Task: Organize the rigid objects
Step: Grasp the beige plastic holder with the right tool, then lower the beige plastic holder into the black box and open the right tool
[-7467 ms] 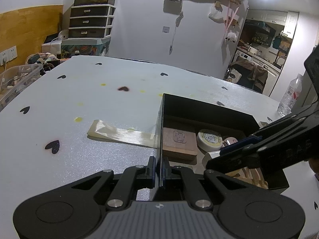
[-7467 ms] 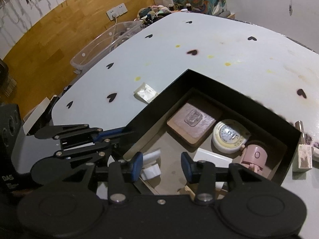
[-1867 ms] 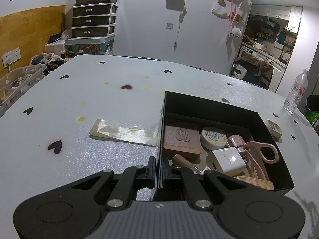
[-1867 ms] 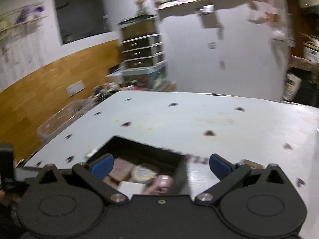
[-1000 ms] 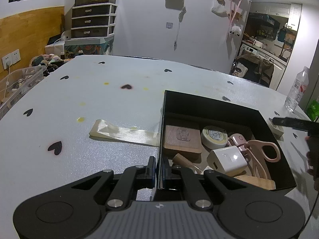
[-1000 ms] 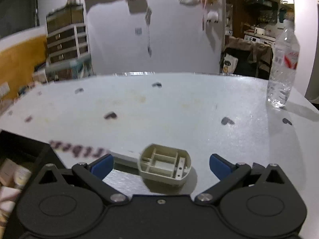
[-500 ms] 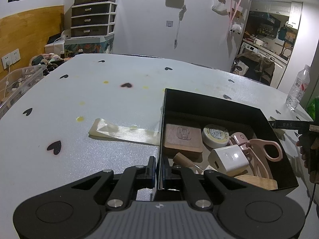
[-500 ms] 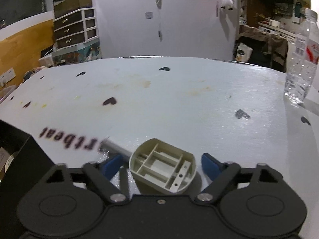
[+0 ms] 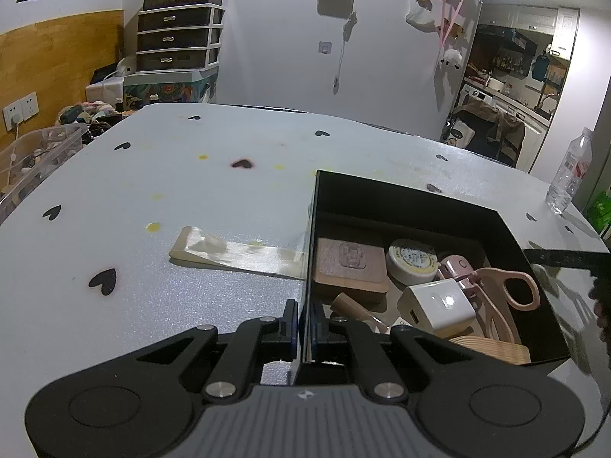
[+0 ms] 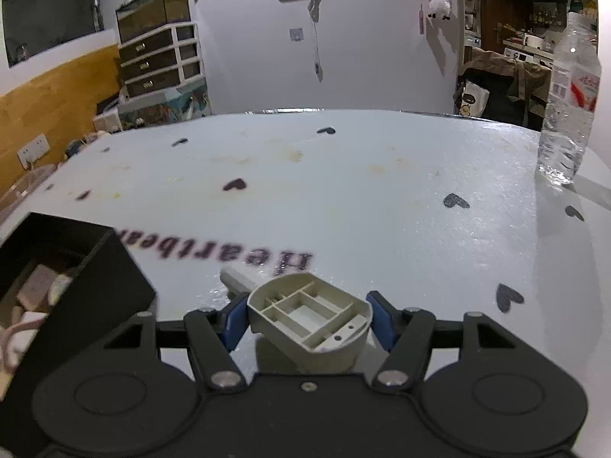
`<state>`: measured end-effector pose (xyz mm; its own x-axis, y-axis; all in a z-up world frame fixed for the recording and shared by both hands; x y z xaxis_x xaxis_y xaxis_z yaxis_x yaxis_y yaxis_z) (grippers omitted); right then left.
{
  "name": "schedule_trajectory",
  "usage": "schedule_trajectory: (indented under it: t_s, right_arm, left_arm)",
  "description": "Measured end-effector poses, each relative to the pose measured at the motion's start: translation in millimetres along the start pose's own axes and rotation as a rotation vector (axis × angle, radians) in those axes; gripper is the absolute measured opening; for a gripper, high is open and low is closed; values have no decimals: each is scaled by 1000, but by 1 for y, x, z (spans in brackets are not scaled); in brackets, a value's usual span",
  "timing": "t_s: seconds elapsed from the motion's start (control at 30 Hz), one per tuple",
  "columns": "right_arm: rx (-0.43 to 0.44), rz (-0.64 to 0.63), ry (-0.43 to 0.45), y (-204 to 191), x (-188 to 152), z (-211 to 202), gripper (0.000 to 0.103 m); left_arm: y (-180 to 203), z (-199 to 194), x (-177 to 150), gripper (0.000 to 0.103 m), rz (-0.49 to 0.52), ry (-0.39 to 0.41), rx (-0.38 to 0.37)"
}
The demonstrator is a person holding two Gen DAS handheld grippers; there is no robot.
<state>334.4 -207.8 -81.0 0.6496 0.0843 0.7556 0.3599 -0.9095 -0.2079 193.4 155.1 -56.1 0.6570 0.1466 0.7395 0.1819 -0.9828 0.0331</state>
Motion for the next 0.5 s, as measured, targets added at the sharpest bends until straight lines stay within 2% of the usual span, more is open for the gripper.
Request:
schedule_trajectory:
  t_s: [0.13, 0.27, 0.4, 0.5]
  right_arm:
    - [42, -10, 69, -14, 11, -29, 66]
    - [120, -54, 142, -43, 34, -55, 65]
    - [261, -136, 175, -88, 56, -70, 65]
    - [361, -213, 159, -124, 66, -70, 65]
  left_arm:
    - [-1, 0, -1, 6, -4, 3, -8]
    - [-2, 1, -1, 6, -7, 4, -14]
    - [-2, 2, -1, 6, -11, 3, -21]
    - [-3, 2, -1, 6, -11, 3, -21]
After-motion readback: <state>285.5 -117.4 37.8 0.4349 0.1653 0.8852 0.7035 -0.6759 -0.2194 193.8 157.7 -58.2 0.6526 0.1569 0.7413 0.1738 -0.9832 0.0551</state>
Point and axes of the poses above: each gripper's, at about its wrist camera, not at the fingertips, and z roughly the way its jaws point, y to its right, x to its top, the point moved 5 cm from there along z, roughly the way its jaws point, and after that the axes turned 8 degrees about x, right-handed, at the moved point
